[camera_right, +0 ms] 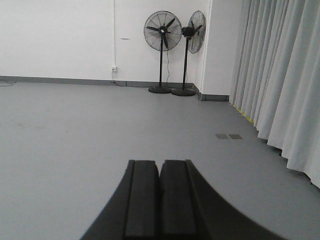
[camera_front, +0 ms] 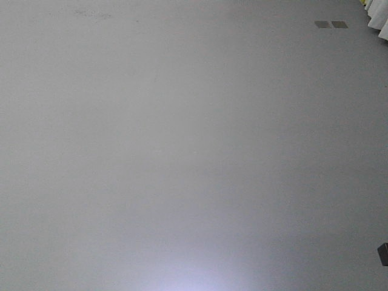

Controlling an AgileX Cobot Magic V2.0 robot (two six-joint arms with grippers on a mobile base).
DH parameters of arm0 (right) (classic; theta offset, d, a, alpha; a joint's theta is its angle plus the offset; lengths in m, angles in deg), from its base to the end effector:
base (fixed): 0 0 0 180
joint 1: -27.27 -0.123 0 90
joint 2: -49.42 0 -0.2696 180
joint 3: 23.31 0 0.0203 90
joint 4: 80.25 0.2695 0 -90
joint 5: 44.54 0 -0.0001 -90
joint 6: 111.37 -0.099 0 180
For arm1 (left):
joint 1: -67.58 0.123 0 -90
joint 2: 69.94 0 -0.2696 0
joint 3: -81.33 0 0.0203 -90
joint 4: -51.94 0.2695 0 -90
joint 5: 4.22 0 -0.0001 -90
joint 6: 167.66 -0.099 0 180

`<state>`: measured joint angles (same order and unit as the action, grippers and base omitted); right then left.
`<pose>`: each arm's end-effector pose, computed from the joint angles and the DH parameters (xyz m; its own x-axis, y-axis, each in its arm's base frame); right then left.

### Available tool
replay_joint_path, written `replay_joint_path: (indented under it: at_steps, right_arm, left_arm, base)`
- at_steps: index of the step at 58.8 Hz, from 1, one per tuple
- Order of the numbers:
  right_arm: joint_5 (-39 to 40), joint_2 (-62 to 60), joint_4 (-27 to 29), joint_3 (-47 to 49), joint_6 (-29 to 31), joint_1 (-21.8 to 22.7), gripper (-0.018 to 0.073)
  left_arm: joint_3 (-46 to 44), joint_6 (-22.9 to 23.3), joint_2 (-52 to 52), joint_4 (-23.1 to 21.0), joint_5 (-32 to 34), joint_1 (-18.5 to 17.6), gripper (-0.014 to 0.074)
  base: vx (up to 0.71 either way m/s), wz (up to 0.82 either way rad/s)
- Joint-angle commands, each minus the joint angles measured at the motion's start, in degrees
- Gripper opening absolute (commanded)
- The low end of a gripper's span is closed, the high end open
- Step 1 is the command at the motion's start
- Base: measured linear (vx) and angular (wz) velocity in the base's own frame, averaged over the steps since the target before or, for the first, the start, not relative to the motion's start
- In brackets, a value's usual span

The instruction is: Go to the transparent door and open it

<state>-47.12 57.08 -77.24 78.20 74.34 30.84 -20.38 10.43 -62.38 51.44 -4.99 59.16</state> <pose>0.0991 -0.0059 0.1994 0.0193 -0.0485 -0.9986 0.0609 0.9970 -0.0472 0.0978 -0.0145 0.2040 0.0619 0.0157 -0.9980 0.1451 0.9891 0.0246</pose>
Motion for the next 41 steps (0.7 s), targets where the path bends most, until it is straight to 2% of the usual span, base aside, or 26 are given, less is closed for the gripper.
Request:
replay_joint_path:
  at_steps: [1,41]
  right_arm:
    - [4.49,-0.78,-0.48,-0.80,0.26,0.24,-0.0008]
    - [4.73,-0.78,-0.48,-0.80,0.26,0.24,-0.0008]
  left_arm:
    - [1.37,0.52,-0.69,-0.13,4.62,-0.14,-0.0007]
    - [1.37,0.52,-0.69,-0.13,4.62,-0.14,-0.0007]
  base:
    - [0.01,0.00]
    - [0.06,0.01]
